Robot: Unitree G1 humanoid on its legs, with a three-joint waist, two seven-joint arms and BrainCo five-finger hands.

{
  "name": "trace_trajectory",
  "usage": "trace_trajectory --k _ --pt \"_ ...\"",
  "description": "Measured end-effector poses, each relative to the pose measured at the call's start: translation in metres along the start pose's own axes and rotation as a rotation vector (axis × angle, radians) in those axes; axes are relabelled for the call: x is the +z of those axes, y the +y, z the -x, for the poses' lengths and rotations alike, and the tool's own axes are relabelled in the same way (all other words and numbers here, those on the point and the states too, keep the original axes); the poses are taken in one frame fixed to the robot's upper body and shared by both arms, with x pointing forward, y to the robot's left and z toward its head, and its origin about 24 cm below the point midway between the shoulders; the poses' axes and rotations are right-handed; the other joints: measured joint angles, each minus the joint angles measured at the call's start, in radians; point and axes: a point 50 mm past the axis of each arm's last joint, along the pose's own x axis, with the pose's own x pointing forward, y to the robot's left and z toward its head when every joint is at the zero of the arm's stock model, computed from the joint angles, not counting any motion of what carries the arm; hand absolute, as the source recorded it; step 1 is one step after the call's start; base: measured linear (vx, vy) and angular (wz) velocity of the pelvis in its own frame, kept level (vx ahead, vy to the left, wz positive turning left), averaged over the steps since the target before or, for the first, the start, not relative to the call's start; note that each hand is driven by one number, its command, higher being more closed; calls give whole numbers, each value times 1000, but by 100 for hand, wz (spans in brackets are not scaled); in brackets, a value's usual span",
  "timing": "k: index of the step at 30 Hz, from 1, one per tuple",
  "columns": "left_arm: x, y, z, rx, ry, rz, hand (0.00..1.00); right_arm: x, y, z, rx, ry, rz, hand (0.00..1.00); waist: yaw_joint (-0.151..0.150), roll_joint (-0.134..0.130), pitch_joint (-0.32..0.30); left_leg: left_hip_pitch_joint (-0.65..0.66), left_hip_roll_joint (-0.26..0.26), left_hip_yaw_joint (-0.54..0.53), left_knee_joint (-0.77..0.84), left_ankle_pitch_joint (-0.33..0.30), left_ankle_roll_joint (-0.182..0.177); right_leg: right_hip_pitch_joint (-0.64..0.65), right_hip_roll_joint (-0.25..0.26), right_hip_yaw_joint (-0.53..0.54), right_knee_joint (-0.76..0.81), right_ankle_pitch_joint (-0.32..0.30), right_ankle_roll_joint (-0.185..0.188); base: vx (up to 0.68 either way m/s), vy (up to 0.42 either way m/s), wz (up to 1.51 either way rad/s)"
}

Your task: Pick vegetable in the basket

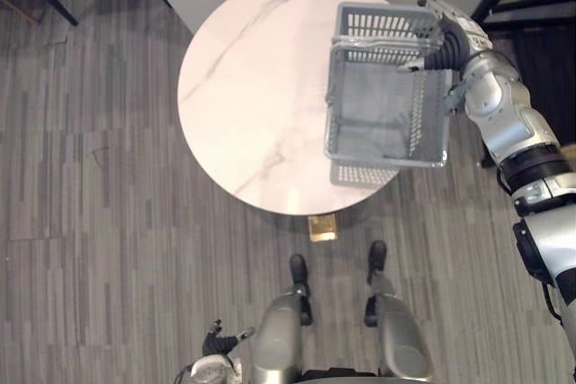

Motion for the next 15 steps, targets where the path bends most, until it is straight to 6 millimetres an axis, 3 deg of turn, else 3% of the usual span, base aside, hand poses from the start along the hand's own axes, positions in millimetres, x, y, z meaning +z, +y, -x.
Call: trace_trajectory --k 15 --pt "9 -7 -1 -11 -30 -21 0 -1 3 -6 8 56 -26 0 10 16 21 -26 4 -41 -24 36 -9 -17 7 -10 0 0 0 1 -17 6"
